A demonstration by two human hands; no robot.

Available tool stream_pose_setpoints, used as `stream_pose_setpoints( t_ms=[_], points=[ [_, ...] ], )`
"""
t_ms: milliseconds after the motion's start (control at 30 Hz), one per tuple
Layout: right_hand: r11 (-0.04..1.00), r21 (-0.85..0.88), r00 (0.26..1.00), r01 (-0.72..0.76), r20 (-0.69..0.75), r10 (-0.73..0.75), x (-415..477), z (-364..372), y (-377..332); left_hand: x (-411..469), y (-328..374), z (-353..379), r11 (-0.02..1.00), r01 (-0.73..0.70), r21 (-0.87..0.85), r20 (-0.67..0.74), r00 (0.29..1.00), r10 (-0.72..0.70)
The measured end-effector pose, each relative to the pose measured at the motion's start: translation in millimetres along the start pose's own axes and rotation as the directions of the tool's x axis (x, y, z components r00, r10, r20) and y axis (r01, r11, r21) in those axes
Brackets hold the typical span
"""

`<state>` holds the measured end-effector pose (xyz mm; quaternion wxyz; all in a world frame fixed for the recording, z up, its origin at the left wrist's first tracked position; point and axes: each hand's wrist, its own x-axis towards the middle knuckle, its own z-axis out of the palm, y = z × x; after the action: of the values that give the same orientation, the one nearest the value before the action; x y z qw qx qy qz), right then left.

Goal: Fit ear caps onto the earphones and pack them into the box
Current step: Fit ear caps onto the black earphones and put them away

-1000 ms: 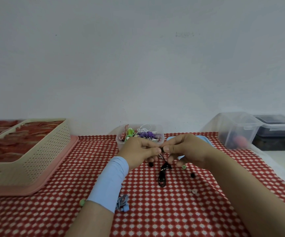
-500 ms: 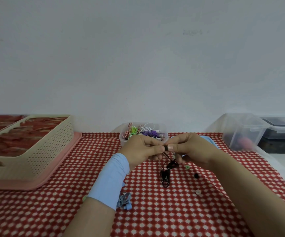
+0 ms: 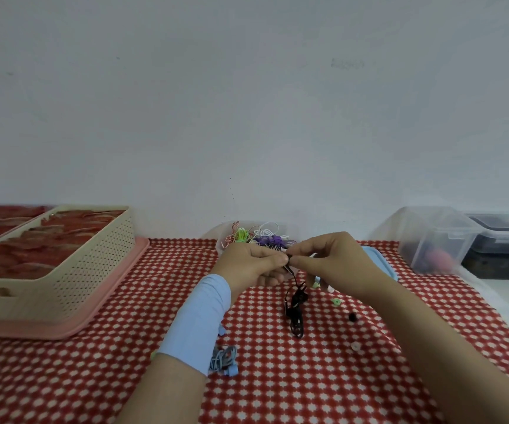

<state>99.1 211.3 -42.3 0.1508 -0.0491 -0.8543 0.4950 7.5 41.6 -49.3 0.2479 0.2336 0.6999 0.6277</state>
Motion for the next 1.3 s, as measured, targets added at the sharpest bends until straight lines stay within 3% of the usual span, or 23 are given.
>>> stream_pose_setpoints(
  t_ms=[233, 633, 933, 1033, 1200, 1300],
  points=[
    [1.000, -0.016, 0.997, 0.011, -0.073, -0.012, 2.1, -3.0, 1.0, -1.8, 3.0, 0.6, 0.999, -0.007, -0.046, 0.079, 0.997, 0.011],
    [1.000, -0.017, 0.997, 0.018, -0.080, -0.019, 0.8, -0.7, -2.6, -3.7, 5.3, 4.0, 1.000, -0.020, -0.024, 0.001, 1.000, 0.020],
    [1.000, 0.009, 0.994, 0.019, -0.105, -0.018, -0.2, 3.4, -2.1, -0.6, 1.5, 3.4, 0.998, -0.003, -0.061, 0.025, 1.000, 0.004],
    [1.000, 0.020, 0.999, -0.001, -0.051, 0.002, -1.1, 3.0, -3.2, 0.6, -1.2, -0.4, 0.999, 0.000, -0.051, 0.040, 0.999, 0.002],
    [0.958, 0.246, 0.988, -0.147, 0.084, 0.130, -3.1, -6.7, -4.0, 1.0, -2.1, -3.3, 0.999, -0.005, -0.043, 0.083, 0.997, 0.008],
    [0.939, 0.275, 0.974, -0.207, 0.150, 0.170, -4.4, -9.8, -2.6, 0.4, -1.9, -2.8, 0.999, -0.013, -0.039, 0.115, 0.993, 0.017]
  ],
)
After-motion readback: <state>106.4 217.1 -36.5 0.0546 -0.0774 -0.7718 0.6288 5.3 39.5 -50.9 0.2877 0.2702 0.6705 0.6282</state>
